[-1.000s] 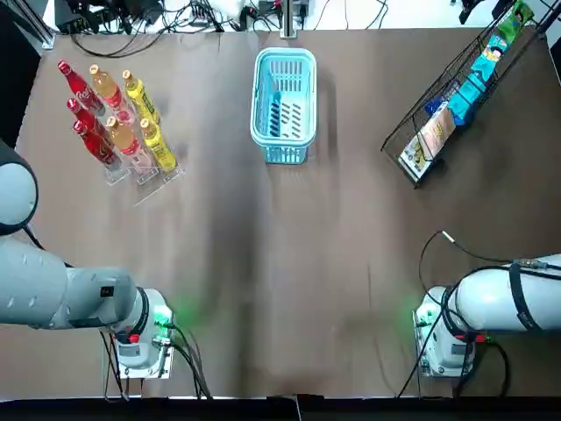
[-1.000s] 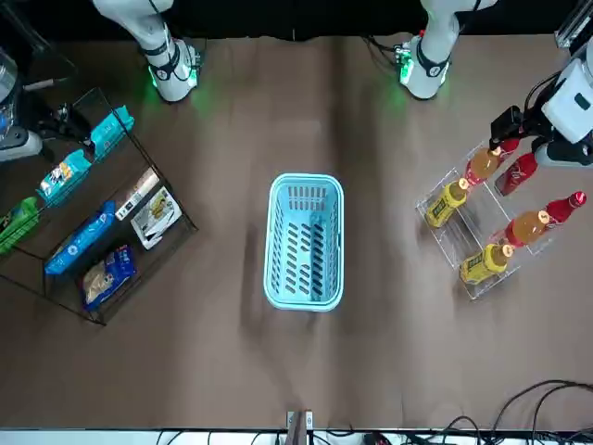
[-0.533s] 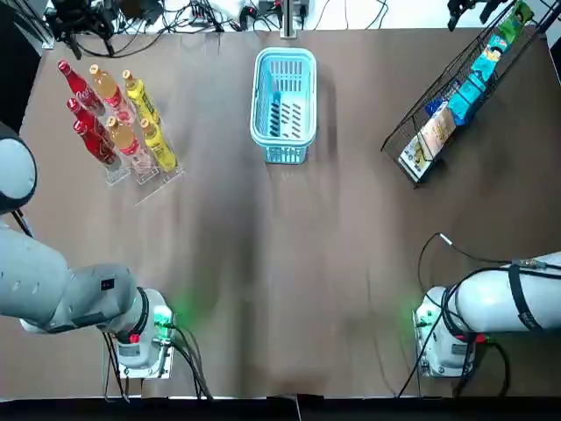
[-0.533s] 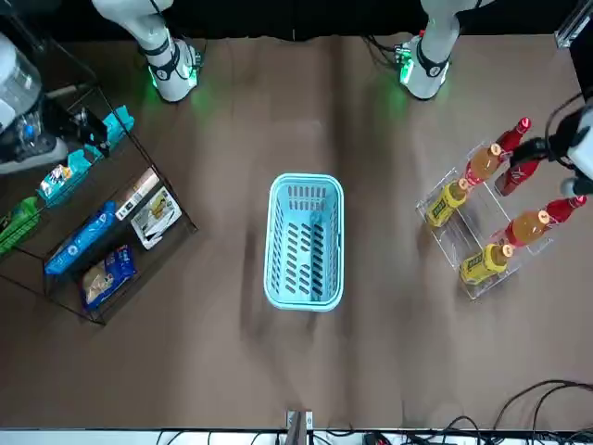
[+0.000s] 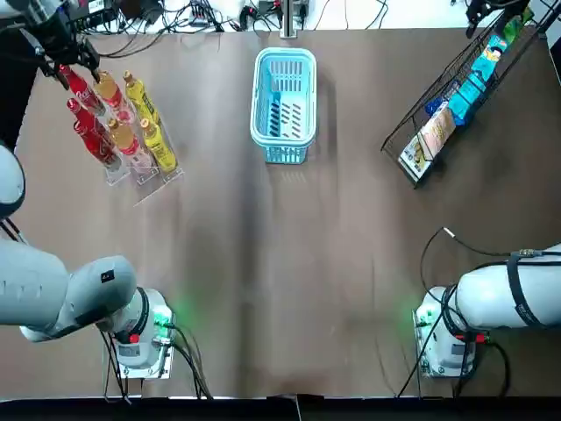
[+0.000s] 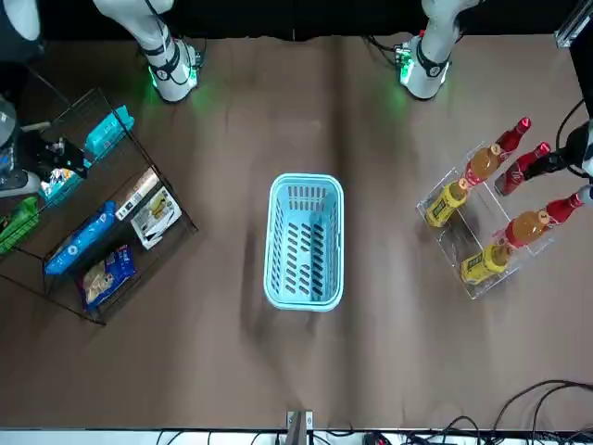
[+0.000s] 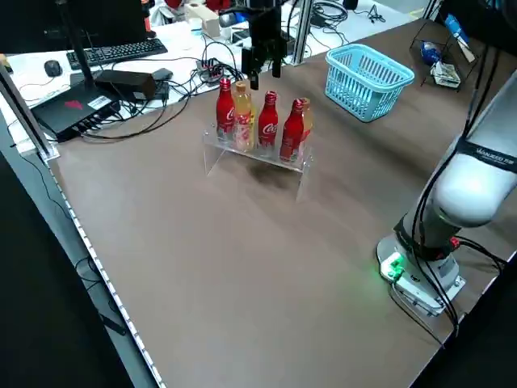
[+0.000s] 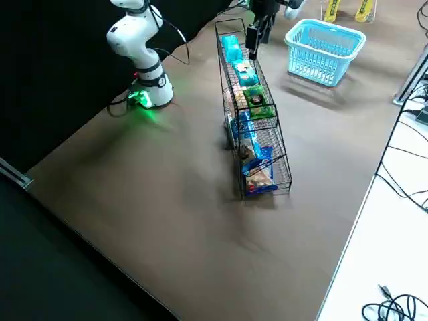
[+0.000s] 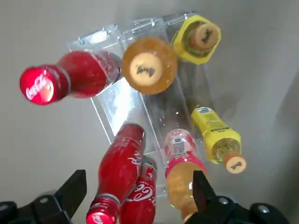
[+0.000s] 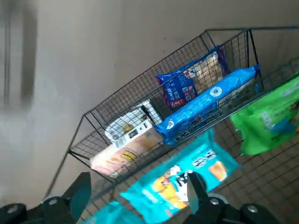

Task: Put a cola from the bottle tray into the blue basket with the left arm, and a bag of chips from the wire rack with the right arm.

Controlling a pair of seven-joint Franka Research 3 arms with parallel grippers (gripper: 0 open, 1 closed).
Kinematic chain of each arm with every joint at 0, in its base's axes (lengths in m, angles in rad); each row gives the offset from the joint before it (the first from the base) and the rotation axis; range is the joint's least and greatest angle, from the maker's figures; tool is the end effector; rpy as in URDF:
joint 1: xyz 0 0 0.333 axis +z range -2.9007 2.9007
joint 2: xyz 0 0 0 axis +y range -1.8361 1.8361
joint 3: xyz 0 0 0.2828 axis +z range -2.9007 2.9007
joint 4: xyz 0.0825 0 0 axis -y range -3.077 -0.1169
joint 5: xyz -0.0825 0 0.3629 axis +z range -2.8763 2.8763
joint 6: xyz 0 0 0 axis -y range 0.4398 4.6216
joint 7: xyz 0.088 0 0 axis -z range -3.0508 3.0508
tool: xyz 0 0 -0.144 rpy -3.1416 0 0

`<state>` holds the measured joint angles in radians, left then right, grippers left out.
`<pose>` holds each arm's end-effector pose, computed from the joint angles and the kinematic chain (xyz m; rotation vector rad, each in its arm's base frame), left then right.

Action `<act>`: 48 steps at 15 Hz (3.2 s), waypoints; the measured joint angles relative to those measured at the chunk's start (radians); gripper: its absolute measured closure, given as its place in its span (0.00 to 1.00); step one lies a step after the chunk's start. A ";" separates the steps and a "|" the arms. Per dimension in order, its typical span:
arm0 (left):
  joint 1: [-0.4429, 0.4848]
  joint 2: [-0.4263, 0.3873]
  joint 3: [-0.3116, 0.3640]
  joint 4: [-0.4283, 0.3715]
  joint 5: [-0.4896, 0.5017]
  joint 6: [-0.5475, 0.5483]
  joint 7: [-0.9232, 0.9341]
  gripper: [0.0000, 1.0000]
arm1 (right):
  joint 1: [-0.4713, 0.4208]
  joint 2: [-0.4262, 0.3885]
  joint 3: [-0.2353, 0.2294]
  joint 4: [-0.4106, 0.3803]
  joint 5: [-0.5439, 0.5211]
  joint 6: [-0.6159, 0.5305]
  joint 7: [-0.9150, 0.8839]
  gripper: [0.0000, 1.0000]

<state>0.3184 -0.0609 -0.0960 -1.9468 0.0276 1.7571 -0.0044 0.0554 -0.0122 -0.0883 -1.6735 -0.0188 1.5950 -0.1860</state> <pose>0.4915 0.1142 0.4321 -3.0976 -0.3429 0.2058 0.5258 -0.0202 0.5166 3.1201 0.2411 -0.1063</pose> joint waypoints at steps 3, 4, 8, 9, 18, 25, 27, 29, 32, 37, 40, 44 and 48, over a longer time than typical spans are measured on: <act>0.022 -0.070 0.000 -0.111 0.000 0.065 0.005 0.00 | -0.021 0.000 0.000 0.000 -0.002 -0.018 -0.149 0.09; 0.026 -0.088 0.000 -0.137 0.000 0.072 0.005 0.00 | -0.023 0.000 0.000 0.000 -0.002 -0.039 -0.192 0.09; 0.031 -0.132 0.000 -0.204 0.000 0.089 0.005 0.01 | -0.021 0.000 0.004 0.000 -0.013 -0.106 -0.289 0.09; 0.032 -0.136 0.000 -0.210 0.000 0.096 0.005 0.06 | -0.020 0.000 0.007 -0.001 -0.030 -0.118 -0.307 0.09; 0.051 -0.137 0.000 -0.221 0.000 0.151 -0.008 0.33 | 0.012 0.031 0.015 -0.016 -0.110 -0.133 -0.343 0.24; 0.062 -0.137 0.000 -0.228 0.000 0.151 -0.015 0.56 | 0.021 0.037 0.015 -0.023 -0.144 -0.133 -0.351 0.34; 0.063 -0.137 0.000 -0.228 0.000 0.149 -0.015 0.59 | 0.021 0.039 0.014 -0.023 -0.148 -0.132 -0.351 0.41; 0.064 -0.137 0.000 -0.228 0.000 0.145 -0.016 0.61 | 0.020 0.040 0.014 -0.023 -0.151 -0.132 -0.351 0.43; 0.064 -0.140 0.000 -0.228 0.000 0.133 -0.016 0.65 | 0.020 0.042 0.013 -0.022 -0.158 -0.130 -0.351 0.56; 0.064 -0.142 0.000 -0.227 0.000 0.125 -0.017 0.67 | 0.018 0.043 0.013 -0.022 -0.158 -0.132 -0.351 0.71; 0.064 -0.142 0.000 -0.224 0.000 0.121 -0.022 0.67 | 0.018 0.043 0.013 -0.022 -0.158 -0.134 -0.350 0.81; 0.065 -0.140 0.002 -0.083 0.000 -0.010 -0.039 0.67 | 0.018 0.043 0.013 -0.018 -0.158 -0.141 -0.351 0.94; 0.065 -0.140 0.002 0.088 0.000 -0.155 -0.088 0.67 | 0.017 0.043 0.011 -0.007 -0.158 -0.140 -0.351 0.94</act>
<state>0.3830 -0.2012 -0.0944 -1.8588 0.0275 1.6018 -0.0928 0.0719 0.0309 -0.0770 -1.6809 -0.1770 1.4553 -0.5374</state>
